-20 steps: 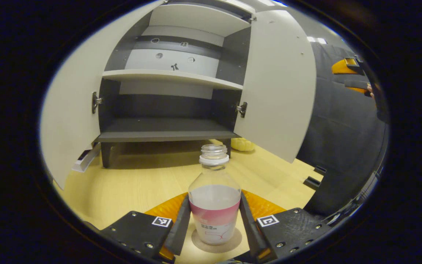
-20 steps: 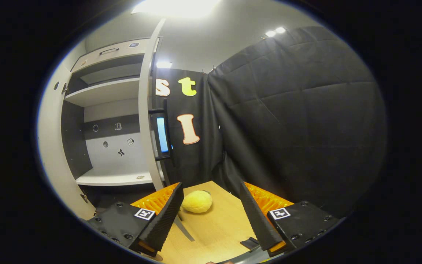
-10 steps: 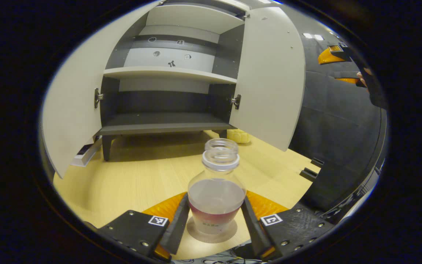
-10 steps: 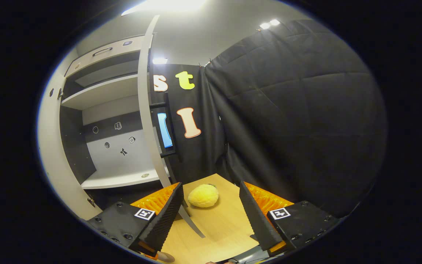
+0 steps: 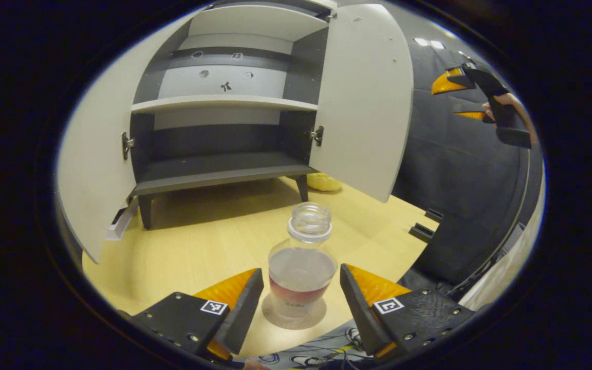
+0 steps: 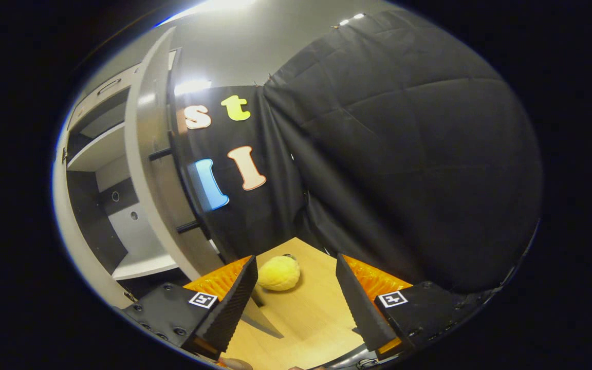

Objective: Grasp the bottle in the cabinet with the left hand and place it on the coaster, then close the right door with the right hand and the left door with the left hand.

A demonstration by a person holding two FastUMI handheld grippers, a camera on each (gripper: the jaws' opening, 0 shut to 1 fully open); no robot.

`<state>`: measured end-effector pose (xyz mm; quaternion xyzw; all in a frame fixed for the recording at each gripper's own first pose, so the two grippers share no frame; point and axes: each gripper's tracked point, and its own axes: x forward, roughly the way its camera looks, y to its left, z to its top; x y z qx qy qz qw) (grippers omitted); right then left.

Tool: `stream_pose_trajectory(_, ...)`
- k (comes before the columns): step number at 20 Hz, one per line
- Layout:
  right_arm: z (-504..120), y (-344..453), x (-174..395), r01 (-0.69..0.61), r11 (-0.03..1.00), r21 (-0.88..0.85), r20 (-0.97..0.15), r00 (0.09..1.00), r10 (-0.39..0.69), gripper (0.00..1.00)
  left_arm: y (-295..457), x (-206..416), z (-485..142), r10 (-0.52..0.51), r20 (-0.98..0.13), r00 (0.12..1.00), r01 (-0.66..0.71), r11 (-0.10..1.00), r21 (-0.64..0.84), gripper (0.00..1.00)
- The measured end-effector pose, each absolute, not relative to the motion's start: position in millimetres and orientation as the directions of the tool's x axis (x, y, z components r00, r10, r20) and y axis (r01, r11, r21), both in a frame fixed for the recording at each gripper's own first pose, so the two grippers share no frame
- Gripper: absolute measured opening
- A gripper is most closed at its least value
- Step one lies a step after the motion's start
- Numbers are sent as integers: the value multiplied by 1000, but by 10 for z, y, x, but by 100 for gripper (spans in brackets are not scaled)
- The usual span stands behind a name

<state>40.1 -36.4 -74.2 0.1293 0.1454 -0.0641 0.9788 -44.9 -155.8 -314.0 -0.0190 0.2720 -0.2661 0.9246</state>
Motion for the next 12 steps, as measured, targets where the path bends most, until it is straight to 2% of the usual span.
stream_pose_trajectory(3,-712,-539,539,173,943,284,-296,951,-85,98,-1488,-480,-2632,-491,-471,733,463,867,-183,87)
stream_pose_trajectory(4,-735,-592,630,180,938,295,-293,952,-91,98,-1439,-464,-2459,-472,-462,750,447,878,-171,94)
stream_pose_trajectory(5,-749,-625,731,181,935,305,-293,952,-89,97,-1366,-408,-2266,-442,-452,775,421,894,-152,87)
stream_pose_trajectory(6,-788,-616,855,174,934,313,-295,952,-78,99,-1278,-338,-2056,-402,-435,806,385,913,-132,87)
stream_pose_trajectory(9,-734,-653,1032,140,936,323,-287,957,-44,98,-1060,-70,-1355,-282,-346,895,253,959,-126,87)
stream_pose_trajectory(10,-697,-673,1076,127,939,321,-273,961,-37,92,-996,23,-1158,-242,-306,921,210,969,-132,87)
stream_pose_trajectory(11,-668,-692,1129,114,943,313,-261,965,-30,98,-936,133,-955,-210,-267,940,177,974,-142,87)
stream_pose_trajectory(12,-662,-707,1175,100,948,301,-252,968,-22,98,-858,231,-791,-175,-231,957,143,978,-149,87)
